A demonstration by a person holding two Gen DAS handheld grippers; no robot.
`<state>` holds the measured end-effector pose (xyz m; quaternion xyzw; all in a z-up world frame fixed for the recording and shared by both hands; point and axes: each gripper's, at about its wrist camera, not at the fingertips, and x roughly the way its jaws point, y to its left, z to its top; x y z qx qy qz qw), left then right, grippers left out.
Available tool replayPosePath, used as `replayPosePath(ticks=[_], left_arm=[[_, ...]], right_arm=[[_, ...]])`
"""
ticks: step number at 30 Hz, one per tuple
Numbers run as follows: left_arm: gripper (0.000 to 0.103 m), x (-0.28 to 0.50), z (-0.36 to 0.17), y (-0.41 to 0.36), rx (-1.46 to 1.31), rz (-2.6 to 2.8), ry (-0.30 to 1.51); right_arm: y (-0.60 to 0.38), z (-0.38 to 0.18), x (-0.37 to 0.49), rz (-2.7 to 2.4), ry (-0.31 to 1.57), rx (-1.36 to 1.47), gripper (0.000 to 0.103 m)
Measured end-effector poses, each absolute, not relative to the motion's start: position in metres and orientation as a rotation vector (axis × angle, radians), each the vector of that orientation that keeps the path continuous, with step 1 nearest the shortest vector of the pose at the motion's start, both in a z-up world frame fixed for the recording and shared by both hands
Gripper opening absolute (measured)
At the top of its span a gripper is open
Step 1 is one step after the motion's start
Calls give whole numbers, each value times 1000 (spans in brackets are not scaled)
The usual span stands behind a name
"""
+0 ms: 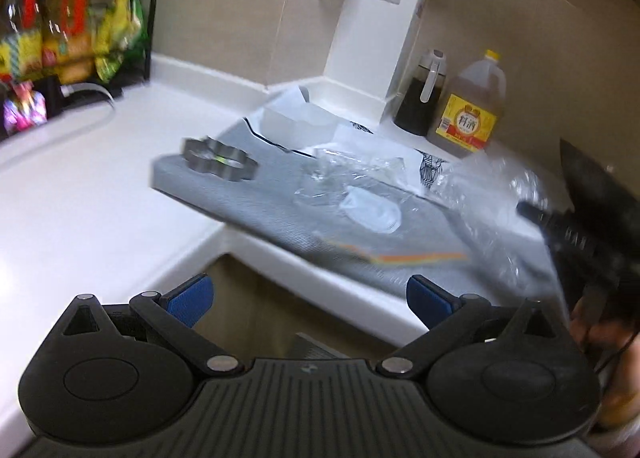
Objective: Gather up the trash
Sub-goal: 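Move the right gripper up to the clear plastic bag on the counter, then grasp the clear plastic bag with the right gripper while the left gripper grasps another clear bag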
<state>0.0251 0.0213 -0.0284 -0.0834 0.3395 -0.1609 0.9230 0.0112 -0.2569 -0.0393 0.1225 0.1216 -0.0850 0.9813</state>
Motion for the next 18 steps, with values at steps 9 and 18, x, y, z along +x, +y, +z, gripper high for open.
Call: replayPosePath(ticks=[9, 18], left_arm=[[95, 97, -41, -3, -340, -303, 826], [7, 107, -35, -4, -308, -281, 816]], right_arm=[[-273, -56, 26, -181, 309, 356, 75], [-274, -64, 23, -166, 313, 346, 75]])
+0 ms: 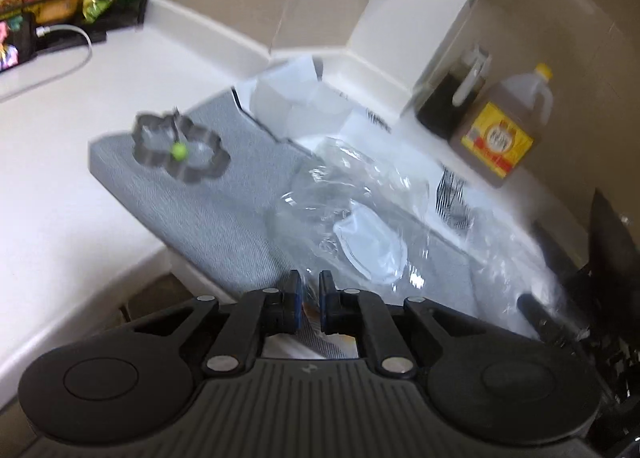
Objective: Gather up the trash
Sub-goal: 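Grasp the clear plastic bag with the right gripper while the left gripper grasps another clear bag, then lift the clear bags off the mat with both grippers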
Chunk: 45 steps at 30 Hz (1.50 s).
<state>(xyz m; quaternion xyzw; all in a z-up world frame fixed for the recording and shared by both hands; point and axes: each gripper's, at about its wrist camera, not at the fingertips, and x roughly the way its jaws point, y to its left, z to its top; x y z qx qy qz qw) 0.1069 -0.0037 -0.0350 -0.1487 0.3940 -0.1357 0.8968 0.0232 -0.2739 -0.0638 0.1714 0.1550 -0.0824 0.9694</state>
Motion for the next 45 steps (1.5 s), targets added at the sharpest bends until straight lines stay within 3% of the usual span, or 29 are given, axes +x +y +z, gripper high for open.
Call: replayPosePath(ticks=[7, 9, 11, 15, 16, 17, 19, 23, 26, 28, 29, 31, 32, 33, 34, 35, 36, 45], left_arm=[[7, 81, -5, 27, -233, -360, 690], [13, 78, -5, 30, -221, -358, 681], [26, 82, -15, 31, -236, -326, 710], [28, 92, -44, 31, -276, -273, 782], [38, 94, -49, 31, -290, -264, 796], [54, 96, -54, 31, -304, -247, 808], [73, 98, -61, 33, -342, -230, 822], [86, 101, -67, 28, -401, -267, 863], [86, 107, -72, 19, -410, -298, 903], [79, 108, -73, 15, -413, -286, 901], [65, 107, -72, 16, -416, -280, 893], [47, 106, -67, 19, -431, -278, 893], [31, 104, -64, 22, -440, -274, 885], [25, 103, -60, 25, -440, -272, 872], [17, 101, -56, 28, -441, -275, 859], [8, 98, -53, 32, -443, -280, 846], [8, 94, -48, 35, -439, -288, 830], [4, 35, -9, 60, -364, -369, 667]], right_arm=[[-278, -60, 19, -158, 294, 361, 75], [-278, -60, 20, -160, 296, 361, 75], [-278, -61, 22, -161, 302, 368, 75], [-276, -60, 21, -157, 304, 365, 75], [-276, -60, 21, -157, 303, 362, 75], [-277, -60, 21, -158, 304, 362, 75], [-278, -60, 21, -161, 305, 368, 75], [-283, -61, 23, -177, 315, 384, 78], [-287, -64, 27, -187, 332, 405, 84], [-290, -66, 31, -188, 351, 416, 85], [-291, -67, 32, -191, 357, 423, 85], [-292, -67, 35, -181, 360, 426, 85], [-291, -67, 37, -172, 364, 414, 84], [-289, -67, 39, -162, 369, 399, 82], [-287, -66, 41, -149, 373, 382, 63], [-285, -66, 44, -138, 386, 361, 20], [-283, -67, 47, -121, 413, 348, 1], [-275, -51, 11, -86, 323, 358, 0]])
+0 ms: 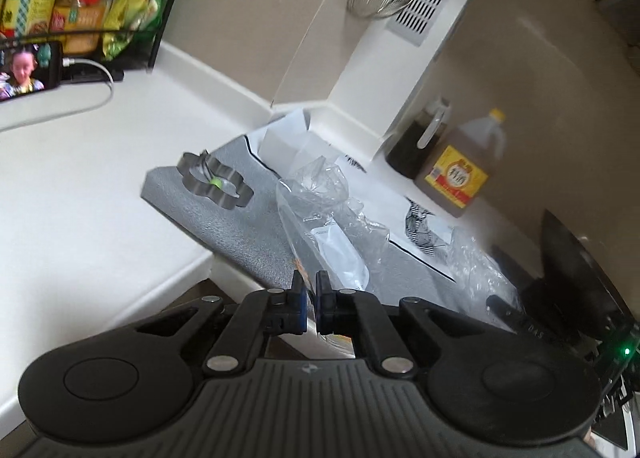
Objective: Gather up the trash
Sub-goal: 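Lift the clear bags off the mat with both grippers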
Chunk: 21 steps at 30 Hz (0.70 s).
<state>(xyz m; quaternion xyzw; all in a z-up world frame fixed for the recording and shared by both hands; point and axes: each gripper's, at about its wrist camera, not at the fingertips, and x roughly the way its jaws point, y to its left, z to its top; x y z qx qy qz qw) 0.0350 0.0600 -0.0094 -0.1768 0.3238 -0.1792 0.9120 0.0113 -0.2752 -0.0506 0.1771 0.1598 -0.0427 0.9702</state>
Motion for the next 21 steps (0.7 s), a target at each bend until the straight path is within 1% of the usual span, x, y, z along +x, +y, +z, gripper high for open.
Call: replayPosePath(ticks=[4, 11, 15, 18, 19, 21], left_arm=[[4, 15, -7, 69, -388, -390, 649], [3, -18, -4, 77, -366, -392, 604], [3, -33, -4, 87, -361, -385, 590], [3, -38, -8, 93, -373, -377, 596], [3, -39, -9, 95, -377, -376, 595], [3, -42, -10, 98, -379, -370, 591]], right_arm=[[-272, -41, -1, -89, 298, 351, 0], [-261, -39, -4, -74, 315, 330, 0], [-248, -35, -5, -62, 305, 278, 0], [-247, -37, 3, -90, 345, 269, 1], [-248, -39, 5, -100, 363, 278, 4], [-251, -44, 6, -109, 382, 316, 5]])
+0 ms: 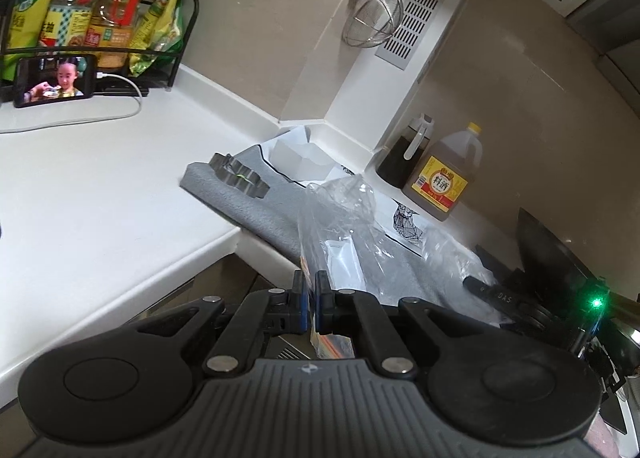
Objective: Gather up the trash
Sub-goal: 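Lift the clear bags off the mat with both grippers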
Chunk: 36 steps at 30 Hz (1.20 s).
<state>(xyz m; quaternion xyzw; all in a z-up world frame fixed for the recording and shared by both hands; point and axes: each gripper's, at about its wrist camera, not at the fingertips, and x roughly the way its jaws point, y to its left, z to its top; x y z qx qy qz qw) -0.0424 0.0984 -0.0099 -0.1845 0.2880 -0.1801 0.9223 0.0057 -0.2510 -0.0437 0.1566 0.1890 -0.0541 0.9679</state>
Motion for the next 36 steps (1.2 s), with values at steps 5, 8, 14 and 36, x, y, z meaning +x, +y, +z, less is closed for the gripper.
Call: replayPosePath(ticks=[5, 8, 14, 36], left_arm=[[3, -45, -12, 103, -387, -366, 599], [3, -44, -13, 102, -387, -368, 606], [3, -42, -10, 95, -387, -383, 608], [1, -55, 0, 100, -403, -384, 577]], right_arm=[[-256, -49, 5, -114, 395, 378, 72], [-253, -48, 9, -92, 395, 361, 78], [-247, -50, 36, -60, 445, 383, 80], [-223, -20, -15, 8, 343, 254, 5]])
